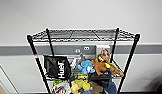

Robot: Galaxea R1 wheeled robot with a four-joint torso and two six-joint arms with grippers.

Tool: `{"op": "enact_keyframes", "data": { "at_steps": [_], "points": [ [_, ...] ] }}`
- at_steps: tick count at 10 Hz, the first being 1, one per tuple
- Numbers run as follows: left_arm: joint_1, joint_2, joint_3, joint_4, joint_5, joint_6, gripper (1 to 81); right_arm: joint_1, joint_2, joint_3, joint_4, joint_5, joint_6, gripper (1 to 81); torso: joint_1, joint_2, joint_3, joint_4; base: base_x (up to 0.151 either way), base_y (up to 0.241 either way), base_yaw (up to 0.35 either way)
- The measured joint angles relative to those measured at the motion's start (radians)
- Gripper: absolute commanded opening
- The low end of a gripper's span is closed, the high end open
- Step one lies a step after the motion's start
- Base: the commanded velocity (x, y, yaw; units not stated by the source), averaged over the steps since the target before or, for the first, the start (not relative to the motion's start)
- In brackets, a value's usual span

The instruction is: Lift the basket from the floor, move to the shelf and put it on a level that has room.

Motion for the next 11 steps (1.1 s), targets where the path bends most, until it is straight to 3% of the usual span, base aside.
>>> {"op": "enact_keyframes", "data": {
  "at_steps": [7,11],
  "points": [
    [0.000,-0.050,0.090,0.000,-0.023,0.001,1.0,0.010,-0.095,0.185,0.000,0.022,0.001,1.0,0.000,0.000,0.000,0.000,0.089,0.000,0.000],
    [-0.005,-0.083,0.141,0.000,-0.028,0.001,1.0,0.022,-0.134,0.256,0.000,0.037,-0.001,1.0,0.000,0.000,0.000,0.000,0.000,0.000,0.000]
  ]
}}
